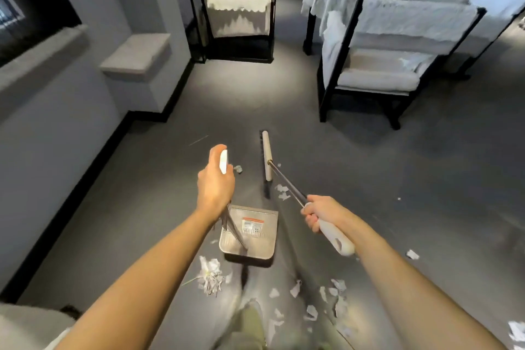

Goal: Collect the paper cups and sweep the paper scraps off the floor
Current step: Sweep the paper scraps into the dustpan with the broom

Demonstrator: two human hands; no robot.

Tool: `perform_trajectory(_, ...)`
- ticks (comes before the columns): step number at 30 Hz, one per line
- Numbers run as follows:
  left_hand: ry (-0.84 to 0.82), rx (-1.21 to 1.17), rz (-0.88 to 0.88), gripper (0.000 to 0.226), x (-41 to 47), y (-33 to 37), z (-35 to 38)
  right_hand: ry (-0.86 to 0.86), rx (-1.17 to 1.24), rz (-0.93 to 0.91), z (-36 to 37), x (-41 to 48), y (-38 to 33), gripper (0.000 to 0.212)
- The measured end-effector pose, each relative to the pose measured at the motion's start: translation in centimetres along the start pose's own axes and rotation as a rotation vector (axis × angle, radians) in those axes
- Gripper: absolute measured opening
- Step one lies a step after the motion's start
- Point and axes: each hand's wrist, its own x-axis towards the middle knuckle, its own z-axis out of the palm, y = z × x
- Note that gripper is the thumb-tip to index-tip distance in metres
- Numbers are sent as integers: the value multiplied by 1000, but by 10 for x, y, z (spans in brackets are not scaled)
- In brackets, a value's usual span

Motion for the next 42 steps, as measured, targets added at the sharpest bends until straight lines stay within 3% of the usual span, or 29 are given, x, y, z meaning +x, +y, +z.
perform_trajectory(6, 59, 65, -111, 32, 101, 18, 35, -77, -77, 33, -18, 95, -95, 66)
perform_trajectory(15, 297, 99, -415, 34, 214, 43, 107, -279, -343, 58, -62, 266, -230, 50)
perform_trajectory(19, 441, 148, -522, 35, 232, 65, 152, -397, -527, 88, -104, 326, -290, 31)
perform_trajectory(23, 573, 162, -586, 36, 225, 95, 196, -444, -677, 92, -146, 355, -327, 39)
perform_trajectory(31, 703, 198, -663, 38, 207, 141, 276, -443, -934, 26, -208, 412, -361, 49)
perform_trajectory(38, 892, 186, -752, 37, 151, 191, 393, -563, -1395, -233, -308, 472, -346, 49)
perform_trajectory(42, 1047, 89, -829, 33, 128, 218, 438, -655, -1510, -112, -346, 482, -319, 34)
